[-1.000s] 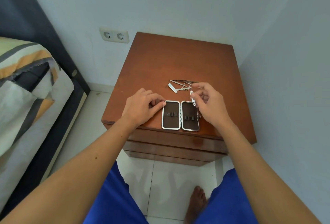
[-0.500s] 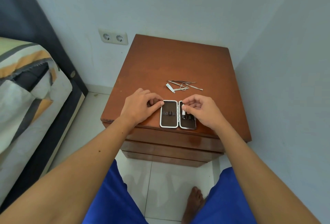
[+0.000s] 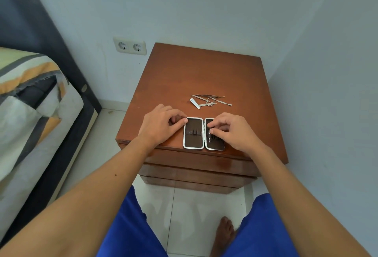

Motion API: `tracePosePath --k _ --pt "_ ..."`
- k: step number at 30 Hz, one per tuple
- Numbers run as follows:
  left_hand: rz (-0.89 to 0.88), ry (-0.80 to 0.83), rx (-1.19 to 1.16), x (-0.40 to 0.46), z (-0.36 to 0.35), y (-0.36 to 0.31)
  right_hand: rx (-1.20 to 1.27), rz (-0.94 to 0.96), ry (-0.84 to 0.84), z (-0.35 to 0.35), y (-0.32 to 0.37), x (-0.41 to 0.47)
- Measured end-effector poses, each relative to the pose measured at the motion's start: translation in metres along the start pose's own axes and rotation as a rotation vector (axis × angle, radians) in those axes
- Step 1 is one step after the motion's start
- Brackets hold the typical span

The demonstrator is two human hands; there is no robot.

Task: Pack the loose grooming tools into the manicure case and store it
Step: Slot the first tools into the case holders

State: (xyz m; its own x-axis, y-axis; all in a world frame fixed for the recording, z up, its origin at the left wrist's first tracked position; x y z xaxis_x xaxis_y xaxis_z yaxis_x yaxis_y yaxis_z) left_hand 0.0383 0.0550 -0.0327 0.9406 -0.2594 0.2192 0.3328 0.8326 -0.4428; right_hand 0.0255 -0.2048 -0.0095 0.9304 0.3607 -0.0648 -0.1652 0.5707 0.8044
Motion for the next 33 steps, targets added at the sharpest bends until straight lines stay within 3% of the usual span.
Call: tracePosePath --k 5,18,21,25,33 --pt "-0.004 0.004 0.008 0.000 0.000 0.001 -0.036 0.020 0.094 0.000 0.000 -0.009" --pt "0.004 0.010 0.003 0.000 0.000 0.000 -0.061 0.044 0.135 0.000 -0.004 -0.008" --pt "0.008 0.013 0.006 0.000 0.000 0.000 -0.003 0.022 0.044 0.006 0.004 0.005" --pt "0.019 0.016 0.006 -0.001 0.001 -0.002 -0.126 -0.023 -0.142 0.005 0.009 0.043" --pt "0.020 0.020 0.028 -0.001 0.001 -0.001 -0.287 -0.031 -0.221 -0.023 0.022 0.108"
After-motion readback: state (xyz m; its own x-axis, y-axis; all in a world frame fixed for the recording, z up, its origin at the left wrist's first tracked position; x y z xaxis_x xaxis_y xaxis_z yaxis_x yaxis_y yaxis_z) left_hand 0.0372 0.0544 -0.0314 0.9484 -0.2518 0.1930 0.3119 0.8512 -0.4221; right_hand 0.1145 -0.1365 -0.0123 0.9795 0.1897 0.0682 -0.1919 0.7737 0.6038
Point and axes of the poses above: each hand's wrist, its own x-axis towards the middle knuckle, its own z-axis out of the back of the hand, y = z × x, the point moved 3 cm from there along x, towards the middle knuckle, and after that the axes turned 5 degrees about y, right-handed, at the moved point
